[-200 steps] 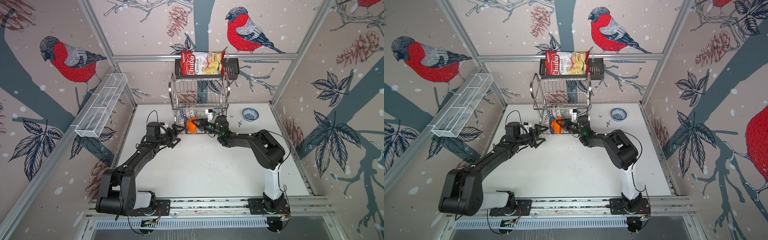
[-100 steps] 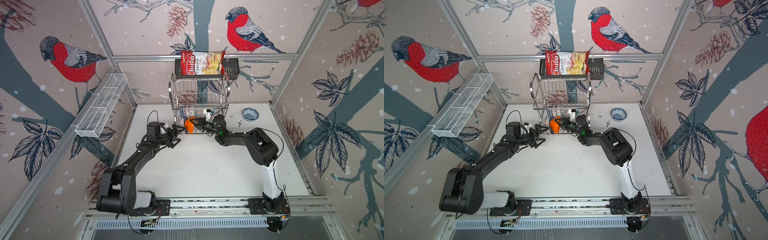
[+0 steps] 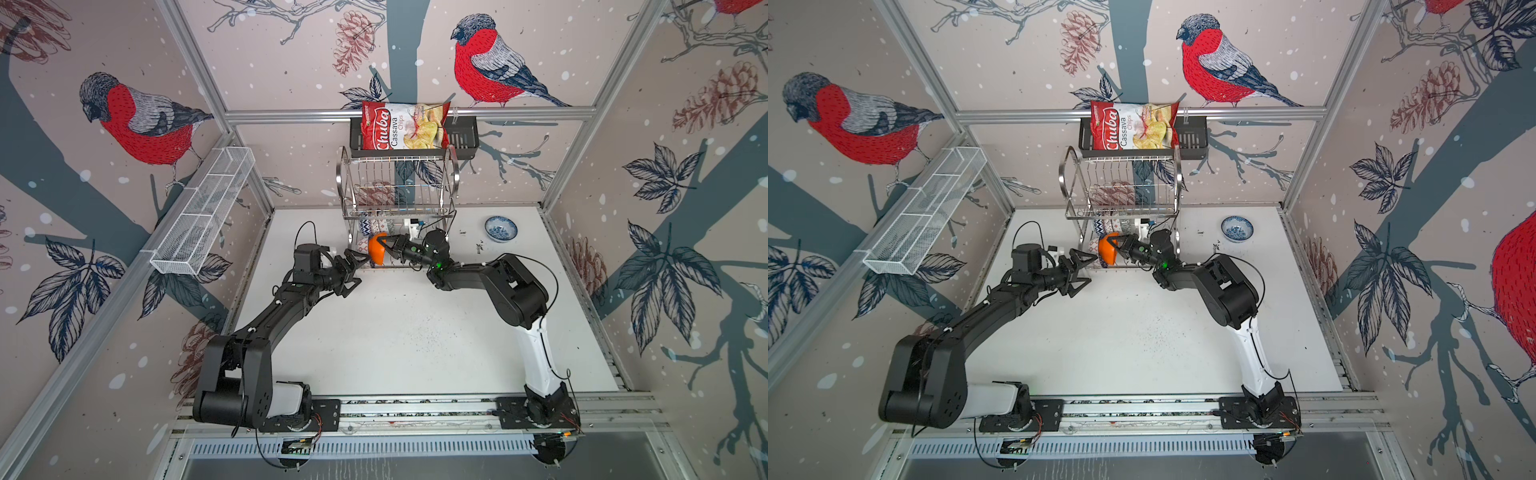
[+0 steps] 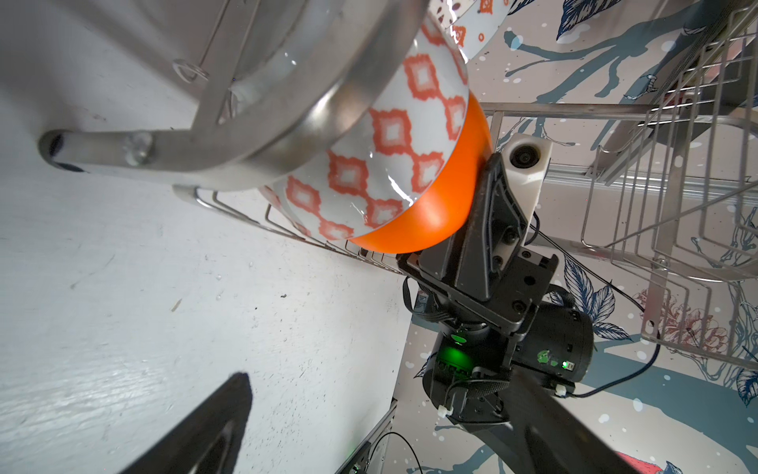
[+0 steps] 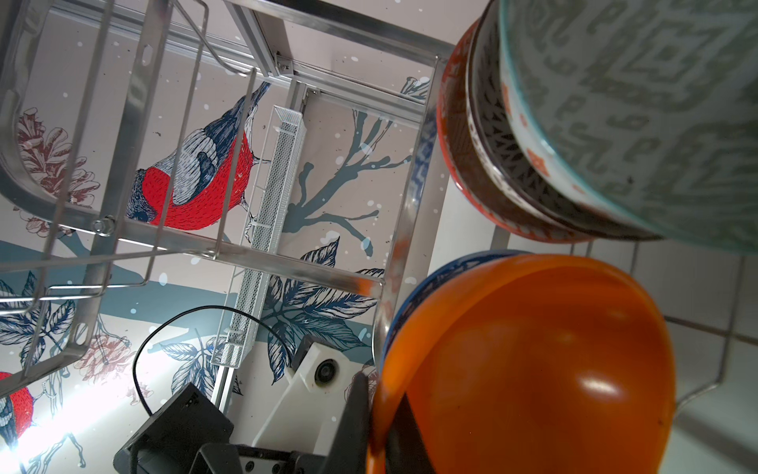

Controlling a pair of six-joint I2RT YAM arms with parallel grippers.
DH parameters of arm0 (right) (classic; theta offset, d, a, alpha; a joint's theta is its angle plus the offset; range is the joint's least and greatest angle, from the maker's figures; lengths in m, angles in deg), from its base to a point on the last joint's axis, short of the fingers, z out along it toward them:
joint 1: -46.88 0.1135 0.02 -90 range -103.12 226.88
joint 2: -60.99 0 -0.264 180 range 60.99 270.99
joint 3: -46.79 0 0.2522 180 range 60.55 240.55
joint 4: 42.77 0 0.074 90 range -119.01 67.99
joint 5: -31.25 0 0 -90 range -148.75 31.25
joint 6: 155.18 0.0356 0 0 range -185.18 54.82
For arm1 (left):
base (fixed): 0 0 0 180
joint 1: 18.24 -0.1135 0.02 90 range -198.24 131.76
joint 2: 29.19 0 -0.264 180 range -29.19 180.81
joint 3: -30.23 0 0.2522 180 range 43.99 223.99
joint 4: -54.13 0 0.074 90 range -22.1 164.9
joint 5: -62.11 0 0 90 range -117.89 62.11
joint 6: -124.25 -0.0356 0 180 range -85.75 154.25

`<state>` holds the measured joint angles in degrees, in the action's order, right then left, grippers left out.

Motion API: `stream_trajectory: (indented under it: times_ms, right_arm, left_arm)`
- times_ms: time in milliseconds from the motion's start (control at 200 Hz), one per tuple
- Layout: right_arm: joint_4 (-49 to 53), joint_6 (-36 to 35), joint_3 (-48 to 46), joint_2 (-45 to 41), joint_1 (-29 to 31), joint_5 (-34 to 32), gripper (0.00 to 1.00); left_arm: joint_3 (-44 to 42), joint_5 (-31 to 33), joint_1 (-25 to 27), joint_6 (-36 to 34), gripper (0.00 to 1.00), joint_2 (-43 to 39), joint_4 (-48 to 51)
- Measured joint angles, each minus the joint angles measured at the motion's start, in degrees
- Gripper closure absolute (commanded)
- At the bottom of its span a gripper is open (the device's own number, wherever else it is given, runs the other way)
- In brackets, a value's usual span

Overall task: Load the bowls into the dish rack
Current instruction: 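Push the upright orange bowl into the rack slot beside the blue-patterned bowl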

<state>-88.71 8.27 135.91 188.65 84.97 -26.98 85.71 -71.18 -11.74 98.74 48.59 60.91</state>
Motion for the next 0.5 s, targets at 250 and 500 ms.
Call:
stream_trajectory:
  times_ms: [250, 500]
  right_arm:
    - [-2.8, 1.64, 0.61, 1.57, -0.24, 0.15, 1.0]
    - [-3.23, 4.66, 0.13, 2.69, -0.2, 0.63, 1.0]
  left_arm:
    - [0.0, 0.04, 0.0, 0.0, 0.03, -0.13, 0.42]
    - [0.07, 0.11, 0.0, -0.24, 0.03, -0.55, 1.03]
